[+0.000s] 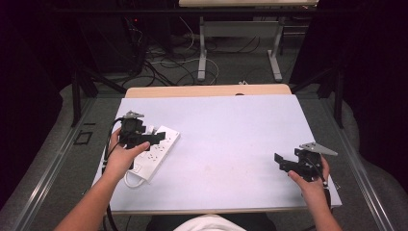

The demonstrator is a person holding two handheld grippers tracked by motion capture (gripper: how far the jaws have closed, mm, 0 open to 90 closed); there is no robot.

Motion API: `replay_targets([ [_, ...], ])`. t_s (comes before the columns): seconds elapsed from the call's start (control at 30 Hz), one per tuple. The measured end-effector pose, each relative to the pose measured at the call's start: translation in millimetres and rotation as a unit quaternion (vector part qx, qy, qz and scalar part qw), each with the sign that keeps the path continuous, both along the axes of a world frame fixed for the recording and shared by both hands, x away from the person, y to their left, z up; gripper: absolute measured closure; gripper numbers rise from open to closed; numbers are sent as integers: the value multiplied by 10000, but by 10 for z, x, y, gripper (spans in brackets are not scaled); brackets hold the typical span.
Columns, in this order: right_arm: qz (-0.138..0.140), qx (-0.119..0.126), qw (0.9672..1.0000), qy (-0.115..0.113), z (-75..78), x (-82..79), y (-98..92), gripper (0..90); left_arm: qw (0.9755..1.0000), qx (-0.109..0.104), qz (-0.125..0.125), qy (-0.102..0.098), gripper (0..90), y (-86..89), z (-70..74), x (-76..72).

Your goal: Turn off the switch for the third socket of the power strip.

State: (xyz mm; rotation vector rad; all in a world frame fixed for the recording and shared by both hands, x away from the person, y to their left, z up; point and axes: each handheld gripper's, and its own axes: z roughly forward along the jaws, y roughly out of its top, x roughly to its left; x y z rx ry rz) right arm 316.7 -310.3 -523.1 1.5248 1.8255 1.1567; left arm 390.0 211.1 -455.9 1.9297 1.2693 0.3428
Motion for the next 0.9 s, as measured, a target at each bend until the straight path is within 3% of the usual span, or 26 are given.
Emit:
replay_targets([
  [0.17,10,28,10000,35,7,-6,6,146,9999,-136,22,-49,34,90,-17,-104],
  [0.53,19,31,10000,33,9,-7,13,146,9982,-480,147,-324,3,252,-106,-347],
  [0.9,24,12,10000,28,7,-7,12,145,9974,-621,170,-332,3,416,-304,-481],
])
